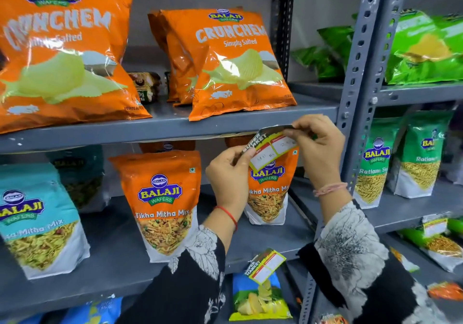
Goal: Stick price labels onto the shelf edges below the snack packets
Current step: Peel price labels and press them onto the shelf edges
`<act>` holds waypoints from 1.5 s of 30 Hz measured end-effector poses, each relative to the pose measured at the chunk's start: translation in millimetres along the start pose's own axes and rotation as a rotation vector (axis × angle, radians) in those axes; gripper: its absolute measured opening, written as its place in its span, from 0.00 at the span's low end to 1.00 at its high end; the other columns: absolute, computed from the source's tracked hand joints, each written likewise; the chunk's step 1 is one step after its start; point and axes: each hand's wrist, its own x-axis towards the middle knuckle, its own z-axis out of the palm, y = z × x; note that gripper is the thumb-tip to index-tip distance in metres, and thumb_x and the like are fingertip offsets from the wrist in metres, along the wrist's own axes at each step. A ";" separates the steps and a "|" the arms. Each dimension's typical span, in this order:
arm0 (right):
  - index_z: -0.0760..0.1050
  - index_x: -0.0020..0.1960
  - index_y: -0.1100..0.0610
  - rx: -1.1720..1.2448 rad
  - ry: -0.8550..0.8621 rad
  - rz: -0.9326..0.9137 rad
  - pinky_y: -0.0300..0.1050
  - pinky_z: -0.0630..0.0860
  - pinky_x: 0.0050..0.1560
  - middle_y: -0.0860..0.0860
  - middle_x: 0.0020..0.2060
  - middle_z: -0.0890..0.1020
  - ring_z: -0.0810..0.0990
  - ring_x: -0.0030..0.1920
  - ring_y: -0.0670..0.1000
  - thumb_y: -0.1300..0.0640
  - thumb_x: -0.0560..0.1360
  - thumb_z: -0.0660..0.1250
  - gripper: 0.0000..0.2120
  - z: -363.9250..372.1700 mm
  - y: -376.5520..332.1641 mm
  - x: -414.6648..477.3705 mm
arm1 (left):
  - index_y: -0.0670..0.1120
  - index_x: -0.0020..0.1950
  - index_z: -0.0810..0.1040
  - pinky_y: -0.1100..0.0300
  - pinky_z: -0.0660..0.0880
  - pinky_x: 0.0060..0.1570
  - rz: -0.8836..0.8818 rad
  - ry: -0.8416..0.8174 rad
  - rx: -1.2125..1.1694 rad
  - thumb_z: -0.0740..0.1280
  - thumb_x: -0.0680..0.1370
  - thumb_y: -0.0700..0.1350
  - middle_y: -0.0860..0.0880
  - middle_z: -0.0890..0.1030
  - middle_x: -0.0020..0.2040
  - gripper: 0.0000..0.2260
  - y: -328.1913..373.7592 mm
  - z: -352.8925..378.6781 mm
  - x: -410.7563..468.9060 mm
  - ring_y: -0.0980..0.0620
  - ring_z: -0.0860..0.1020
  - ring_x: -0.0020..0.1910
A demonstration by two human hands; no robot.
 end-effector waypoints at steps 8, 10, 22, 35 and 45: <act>0.78 0.37 0.61 0.090 0.020 0.394 0.31 0.75 0.34 0.54 0.34 0.79 0.75 0.33 0.46 0.62 0.68 0.72 0.04 21.4 -10.8 7.1 | 0.39 0.43 0.80 0.58 0.74 0.42 0.153 0.055 0.250 0.71 0.69 0.43 0.40 0.83 0.41 0.08 24.9 -8.8 39.2 0.49 0.78 0.40; 0.77 0.36 0.60 0.100 0.046 0.420 0.26 0.72 0.30 0.53 0.32 0.78 0.73 0.31 0.44 0.62 0.68 0.72 0.04 26.1 -10.9 4.6 | 0.38 0.42 0.80 0.53 0.76 0.44 0.166 0.046 0.274 0.71 0.69 0.43 0.39 0.83 0.41 0.08 25.5 -8.3 43.0 0.47 0.78 0.40; 0.75 0.35 0.55 0.140 0.104 0.442 0.39 0.75 0.37 0.49 0.30 0.76 0.75 0.36 0.49 0.62 0.69 0.71 0.07 35.1 -3.5 1.8 | 0.39 0.41 0.80 0.68 0.69 0.35 0.202 0.056 0.270 0.71 0.69 0.43 0.41 0.83 0.40 0.07 17.9 -8.2 48.8 0.52 0.76 0.38; 0.60 0.40 0.57 -0.046 0.226 0.308 0.33 0.62 0.35 0.47 0.36 0.63 0.64 0.39 0.50 0.46 0.61 0.76 0.27 58.2 -0.3 4.2 | 0.40 0.36 0.75 0.50 0.77 0.37 0.297 0.047 0.353 0.74 0.66 0.44 0.45 0.76 0.33 0.11 11.3 -7.7 60.4 0.46 0.76 0.34; 0.62 0.43 0.54 0.011 0.119 0.277 0.48 0.71 0.42 0.49 0.40 0.67 0.68 0.40 0.51 0.54 0.68 0.71 0.17 31.6 2.0 -29.7 | 0.42 0.43 0.70 0.73 0.66 0.31 0.273 0.077 0.262 0.72 0.68 0.45 0.58 0.69 0.28 0.12 -3.6 -28.8 30.7 0.61 0.70 0.29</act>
